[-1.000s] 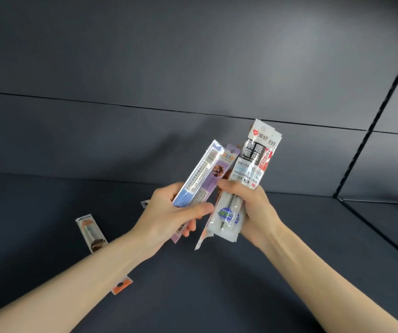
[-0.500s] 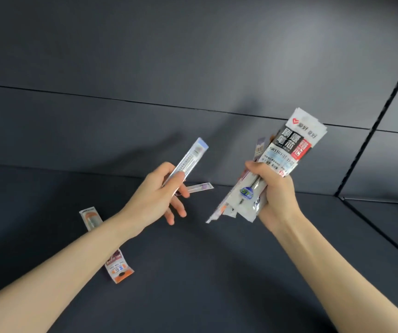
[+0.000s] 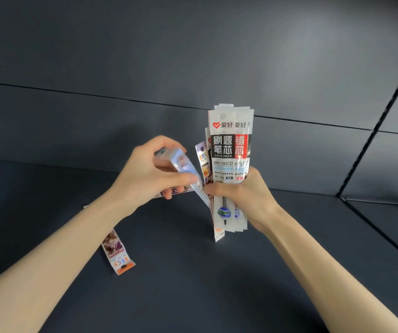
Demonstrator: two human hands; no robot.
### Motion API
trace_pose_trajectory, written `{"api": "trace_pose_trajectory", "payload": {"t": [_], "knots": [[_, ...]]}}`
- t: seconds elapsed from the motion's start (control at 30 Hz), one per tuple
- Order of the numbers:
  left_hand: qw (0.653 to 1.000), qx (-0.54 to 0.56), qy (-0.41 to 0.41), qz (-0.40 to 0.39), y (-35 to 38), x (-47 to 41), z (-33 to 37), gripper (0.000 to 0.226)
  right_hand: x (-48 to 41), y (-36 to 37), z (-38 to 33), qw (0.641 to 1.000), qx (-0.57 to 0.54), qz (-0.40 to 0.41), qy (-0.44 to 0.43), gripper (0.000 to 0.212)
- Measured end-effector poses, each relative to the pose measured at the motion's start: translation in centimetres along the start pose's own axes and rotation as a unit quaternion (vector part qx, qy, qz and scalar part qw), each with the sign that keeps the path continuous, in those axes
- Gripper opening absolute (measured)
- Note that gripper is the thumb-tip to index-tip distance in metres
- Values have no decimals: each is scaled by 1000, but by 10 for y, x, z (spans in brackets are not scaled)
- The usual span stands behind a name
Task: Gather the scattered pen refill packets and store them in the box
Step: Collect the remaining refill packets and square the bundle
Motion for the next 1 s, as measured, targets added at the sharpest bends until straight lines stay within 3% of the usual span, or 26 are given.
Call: {"api": "trace_pose_trajectory", "payload": {"t": [0.2, 0.43, 0.5, 0.57, 0.67, 0.73, 0.8, 0.9, 1.0], "knots": [[995, 99, 14, 1, 10, -1, -2, 20, 3, 14, 11, 998, -53, -25, -3, 41], [991, 112, 30, -70, 30, -2, -9, 22, 4, 11, 23, 998, -60, -14, -2, 40], [995, 58, 10, -83, 28, -7, -22, 24, 4, 9, 33, 999, -26, 0, 26, 32], [995, -80, -13, -60, 14, -16, -47, 24, 3, -1, 40, 998, -23, 41, 45, 27], [932, -344, -60, -99, 5, -22, -95, 43, 1, -8, 46, 995, -39, 63, 60, 25], [887, -425, -79, -164, 14, -17, -116, 45, 0, -8, 51, 995, -34, 61, 72, 27], [882, -437, -62, -164, 19, -15, -116, 36, 0, -6, 54, 994, -35, 60, 78, 27], [895, -434, -26, -99, 16, -18, -97, 18, -1, -7, 55, 993, -62, 65, 82, 29], [927, -358, -56, -92, 15, -18, -94, 17, -2, -7, 57, 991, -71, 70, 88, 30]]}}
Point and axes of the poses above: each hand's wrist, its own x-axis away from the middle knuckle, its own y-axis out of the palm, z = x × y, the point moved 9 cm from there along -x, towards the middle knuckle, and after that the axes turned 6 degrees about -x, right-handed, at the moved point
